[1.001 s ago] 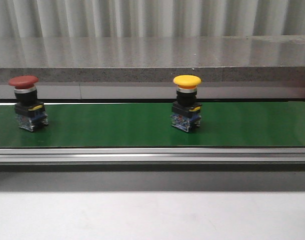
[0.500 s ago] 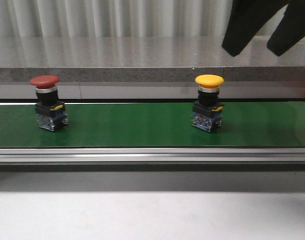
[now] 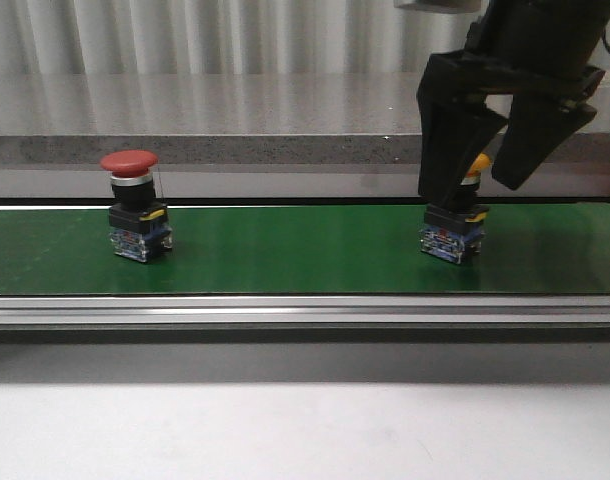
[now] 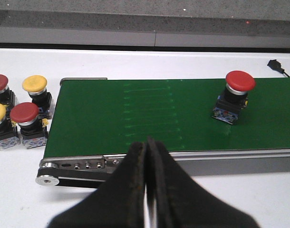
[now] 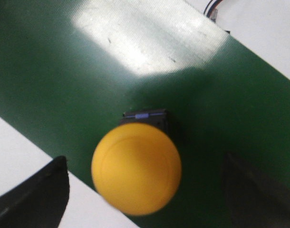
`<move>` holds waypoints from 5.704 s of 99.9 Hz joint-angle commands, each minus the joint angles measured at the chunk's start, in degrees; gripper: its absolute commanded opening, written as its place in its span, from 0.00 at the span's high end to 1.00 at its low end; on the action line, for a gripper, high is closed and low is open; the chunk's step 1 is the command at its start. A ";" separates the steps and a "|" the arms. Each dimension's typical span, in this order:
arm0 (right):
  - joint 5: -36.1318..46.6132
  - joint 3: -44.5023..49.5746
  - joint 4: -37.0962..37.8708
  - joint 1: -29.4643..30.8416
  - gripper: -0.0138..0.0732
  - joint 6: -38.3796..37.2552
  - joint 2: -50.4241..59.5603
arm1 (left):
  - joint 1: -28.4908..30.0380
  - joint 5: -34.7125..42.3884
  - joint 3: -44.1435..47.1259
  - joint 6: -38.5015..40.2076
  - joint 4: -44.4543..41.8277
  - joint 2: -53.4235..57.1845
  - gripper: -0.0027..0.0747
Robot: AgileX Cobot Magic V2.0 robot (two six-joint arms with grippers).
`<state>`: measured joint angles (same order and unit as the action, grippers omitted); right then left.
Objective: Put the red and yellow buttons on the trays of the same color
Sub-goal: 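Lower the right gripper onto the yellow button on the belt, grasp, then carry the yellow button into the yellow tray and release it, then lower the right gripper onto the red button on the belt, grasp, then carry the red button into the red tray and release it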
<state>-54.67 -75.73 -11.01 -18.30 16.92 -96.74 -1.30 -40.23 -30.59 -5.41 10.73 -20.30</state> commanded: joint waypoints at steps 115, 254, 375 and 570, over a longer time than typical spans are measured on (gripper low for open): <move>-1.02 16.37 4.16 37.35 0.68 -12.10 26.50 | -0.44 4.70 -1.53 -0.12 1.00 -0.35 0.99; 14.08 20.32 4.47 53.66 0.22 -21.34 7.80 | -0.44 4.70 -1.53 -0.12 1.00 -0.35 0.99; -9.28 3.65 4.97 21.93 0.10 -9.34 23.46 | -0.44 4.81 -1.53 -0.12 1.00 -0.35 0.99; 0.70 -2.19 -7.91 32.14 0.79 5.88 5.72 | -0.44 4.81 -1.53 -0.12 1.00 -0.35 0.99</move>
<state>-56.30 -76.38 -17.90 10.97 23.35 -93.90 -1.30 -39.86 -30.59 -5.65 10.73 -20.27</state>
